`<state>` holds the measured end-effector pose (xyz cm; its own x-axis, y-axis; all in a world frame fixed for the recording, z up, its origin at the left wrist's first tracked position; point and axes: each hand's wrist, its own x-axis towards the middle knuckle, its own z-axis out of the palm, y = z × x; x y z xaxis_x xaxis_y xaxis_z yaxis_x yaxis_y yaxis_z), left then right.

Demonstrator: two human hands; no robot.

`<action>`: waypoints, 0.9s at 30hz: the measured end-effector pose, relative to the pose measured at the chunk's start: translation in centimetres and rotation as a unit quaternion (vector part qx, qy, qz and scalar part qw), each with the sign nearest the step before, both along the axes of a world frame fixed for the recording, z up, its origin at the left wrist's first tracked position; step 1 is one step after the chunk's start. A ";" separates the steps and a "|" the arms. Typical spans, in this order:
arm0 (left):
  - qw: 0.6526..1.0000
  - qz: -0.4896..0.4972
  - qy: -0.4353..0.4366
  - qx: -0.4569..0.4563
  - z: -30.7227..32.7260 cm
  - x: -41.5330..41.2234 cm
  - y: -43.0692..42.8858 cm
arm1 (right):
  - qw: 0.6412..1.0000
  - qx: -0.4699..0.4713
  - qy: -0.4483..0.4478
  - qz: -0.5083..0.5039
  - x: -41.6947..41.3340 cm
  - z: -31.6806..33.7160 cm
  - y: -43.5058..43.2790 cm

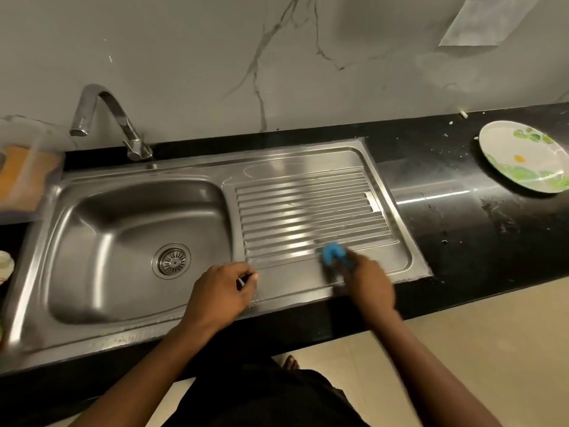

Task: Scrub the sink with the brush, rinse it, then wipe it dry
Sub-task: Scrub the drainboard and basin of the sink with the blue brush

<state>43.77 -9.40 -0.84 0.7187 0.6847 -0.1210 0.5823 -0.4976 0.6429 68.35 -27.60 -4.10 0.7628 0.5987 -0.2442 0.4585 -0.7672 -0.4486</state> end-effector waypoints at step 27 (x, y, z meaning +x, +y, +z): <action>0.998 -0.056 -0.001 0.004 0.1 2.8 -2.2 | 0.995 0.058 0.014 -0.082 -2.6 0.9 -3.1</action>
